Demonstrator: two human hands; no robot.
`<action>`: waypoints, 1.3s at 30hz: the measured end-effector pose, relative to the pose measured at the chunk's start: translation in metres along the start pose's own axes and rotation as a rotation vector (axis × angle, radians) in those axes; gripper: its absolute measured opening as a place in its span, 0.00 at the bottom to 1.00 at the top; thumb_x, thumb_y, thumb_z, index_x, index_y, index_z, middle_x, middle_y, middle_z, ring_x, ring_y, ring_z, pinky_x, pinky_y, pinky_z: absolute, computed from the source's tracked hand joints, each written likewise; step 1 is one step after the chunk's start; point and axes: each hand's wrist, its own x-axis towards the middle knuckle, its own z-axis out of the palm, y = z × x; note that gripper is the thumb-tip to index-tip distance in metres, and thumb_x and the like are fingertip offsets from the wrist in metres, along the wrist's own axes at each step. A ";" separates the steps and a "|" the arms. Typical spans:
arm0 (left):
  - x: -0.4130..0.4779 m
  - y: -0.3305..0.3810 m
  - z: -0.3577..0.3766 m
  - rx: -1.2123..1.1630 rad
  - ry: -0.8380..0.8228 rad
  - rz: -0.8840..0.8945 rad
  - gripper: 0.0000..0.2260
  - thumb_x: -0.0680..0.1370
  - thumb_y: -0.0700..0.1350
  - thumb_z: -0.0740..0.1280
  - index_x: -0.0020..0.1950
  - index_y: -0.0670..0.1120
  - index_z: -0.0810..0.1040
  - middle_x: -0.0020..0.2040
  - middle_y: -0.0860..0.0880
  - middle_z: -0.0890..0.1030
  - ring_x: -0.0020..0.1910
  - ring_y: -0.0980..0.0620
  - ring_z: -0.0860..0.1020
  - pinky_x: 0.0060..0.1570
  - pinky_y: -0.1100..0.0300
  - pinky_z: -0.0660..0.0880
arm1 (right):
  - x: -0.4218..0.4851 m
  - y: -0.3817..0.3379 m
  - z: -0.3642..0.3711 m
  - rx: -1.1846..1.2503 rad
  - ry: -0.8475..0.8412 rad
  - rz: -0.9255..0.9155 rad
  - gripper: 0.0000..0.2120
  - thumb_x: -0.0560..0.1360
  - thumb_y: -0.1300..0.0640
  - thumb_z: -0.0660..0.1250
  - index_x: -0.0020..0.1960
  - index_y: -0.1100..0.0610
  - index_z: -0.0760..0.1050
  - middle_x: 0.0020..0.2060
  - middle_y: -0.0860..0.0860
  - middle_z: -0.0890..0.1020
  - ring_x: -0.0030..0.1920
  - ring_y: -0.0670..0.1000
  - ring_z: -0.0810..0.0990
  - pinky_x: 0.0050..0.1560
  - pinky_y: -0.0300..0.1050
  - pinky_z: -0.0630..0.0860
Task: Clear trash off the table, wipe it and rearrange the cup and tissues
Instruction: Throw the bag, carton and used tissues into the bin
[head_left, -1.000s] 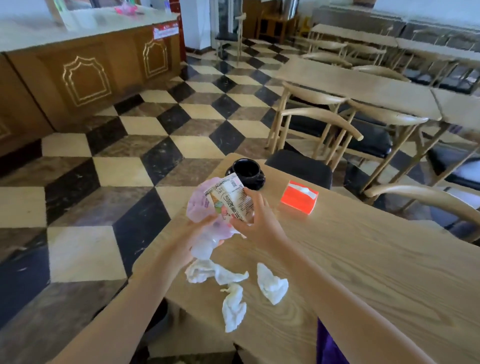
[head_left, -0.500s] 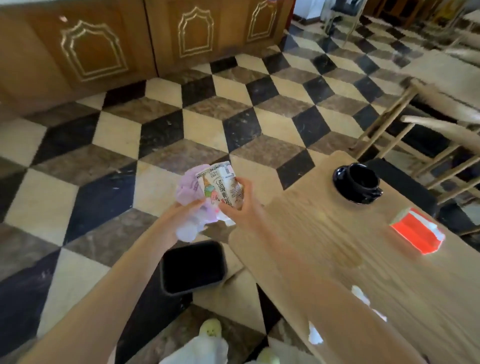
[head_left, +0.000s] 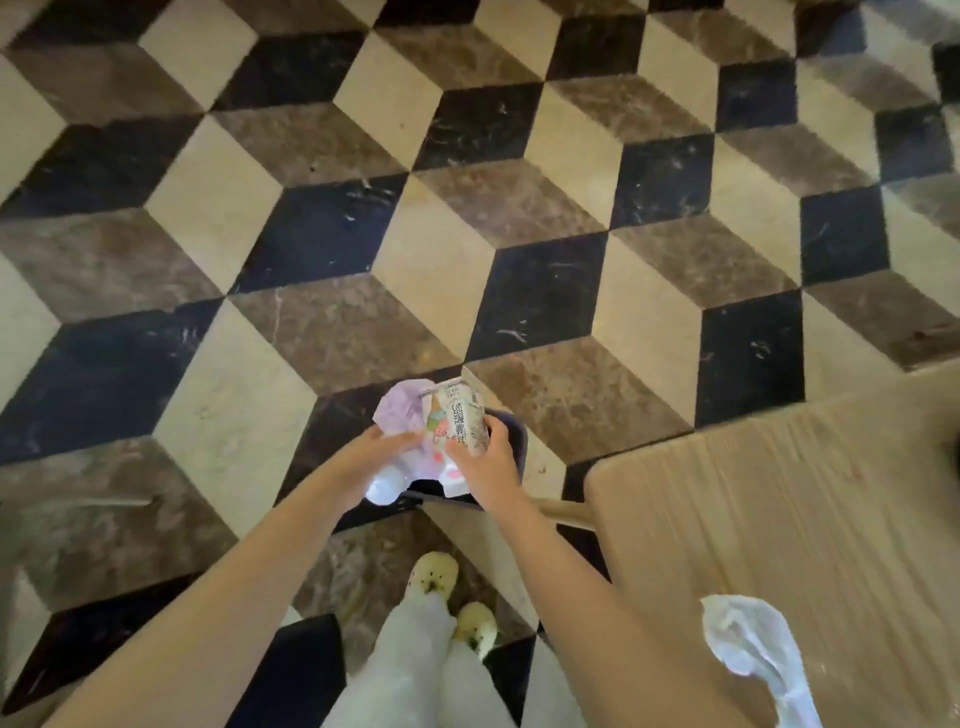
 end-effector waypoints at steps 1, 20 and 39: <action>0.017 -0.011 0.000 -0.005 0.007 -0.023 0.19 0.74 0.47 0.70 0.63 0.44 0.73 0.52 0.43 0.83 0.51 0.45 0.81 0.48 0.53 0.78 | 0.013 0.017 0.007 -0.013 0.012 0.036 0.32 0.72 0.54 0.70 0.71 0.57 0.59 0.64 0.53 0.73 0.56 0.49 0.73 0.52 0.41 0.72; 0.276 -0.157 0.018 0.203 0.102 -0.274 0.35 0.70 0.52 0.72 0.72 0.48 0.59 0.64 0.43 0.71 0.56 0.43 0.76 0.47 0.50 0.79 | 0.191 0.223 0.046 -0.464 0.028 0.321 0.30 0.76 0.43 0.61 0.71 0.59 0.60 0.64 0.59 0.71 0.61 0.60 0.73 0.57 0.50 0.73; 0.260 -0.134 0.007 0.591 0.043 -0.152 0.21 0.78 0.48 0.62 0.71 0.48 0.66 0.70 0.46 0.69 0.67 0.45 0.68 0.59 0.56 0.66 | 0.189 0.190 0.038 -0.959 -0.234 0.130 0.29 0.75 0.45 0.63 0.73 0.47 0.58 0.73 0.54 0.61 0.68 0.63 0.63 0.67 0.60 0.63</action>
